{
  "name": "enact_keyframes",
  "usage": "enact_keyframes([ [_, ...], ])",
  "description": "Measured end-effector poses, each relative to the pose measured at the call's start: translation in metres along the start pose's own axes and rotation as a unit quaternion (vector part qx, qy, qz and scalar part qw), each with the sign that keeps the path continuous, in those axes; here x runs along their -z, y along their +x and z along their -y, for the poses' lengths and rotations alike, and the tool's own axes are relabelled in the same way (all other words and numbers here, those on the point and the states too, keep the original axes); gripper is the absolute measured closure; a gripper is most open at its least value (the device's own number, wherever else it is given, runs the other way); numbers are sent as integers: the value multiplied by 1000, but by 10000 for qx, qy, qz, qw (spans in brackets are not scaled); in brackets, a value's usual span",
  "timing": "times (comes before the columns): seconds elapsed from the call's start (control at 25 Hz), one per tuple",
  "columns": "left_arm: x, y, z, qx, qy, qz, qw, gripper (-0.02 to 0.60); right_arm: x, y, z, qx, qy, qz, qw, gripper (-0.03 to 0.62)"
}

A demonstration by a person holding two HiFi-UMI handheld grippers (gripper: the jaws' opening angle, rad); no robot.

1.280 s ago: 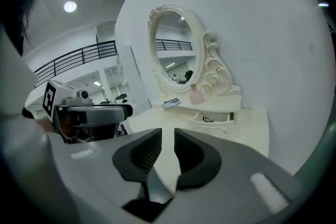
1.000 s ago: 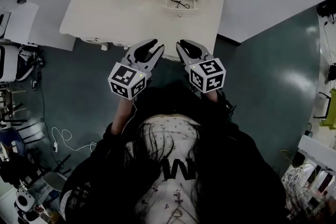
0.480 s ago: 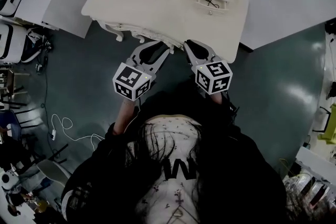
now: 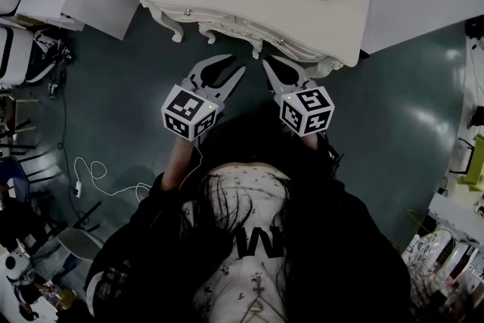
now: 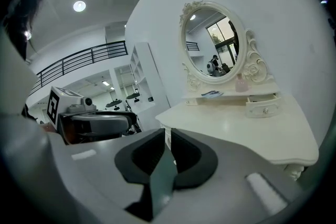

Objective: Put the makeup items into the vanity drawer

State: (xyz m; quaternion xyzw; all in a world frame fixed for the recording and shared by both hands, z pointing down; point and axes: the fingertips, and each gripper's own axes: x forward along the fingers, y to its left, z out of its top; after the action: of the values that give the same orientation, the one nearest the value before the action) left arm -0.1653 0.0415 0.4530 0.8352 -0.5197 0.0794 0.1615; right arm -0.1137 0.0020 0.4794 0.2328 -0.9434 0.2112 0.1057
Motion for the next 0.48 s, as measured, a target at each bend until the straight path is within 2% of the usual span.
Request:
enact_keyframes([
  [0.2,10,-14,2,127,-31,-3,9999,472,13,-6,-16,123,-46,-41,9999,549],
  [0.48,10,-14,15,227,15,58,9997,472,17,-17,-17,185,-146,-61,9997,556],
])
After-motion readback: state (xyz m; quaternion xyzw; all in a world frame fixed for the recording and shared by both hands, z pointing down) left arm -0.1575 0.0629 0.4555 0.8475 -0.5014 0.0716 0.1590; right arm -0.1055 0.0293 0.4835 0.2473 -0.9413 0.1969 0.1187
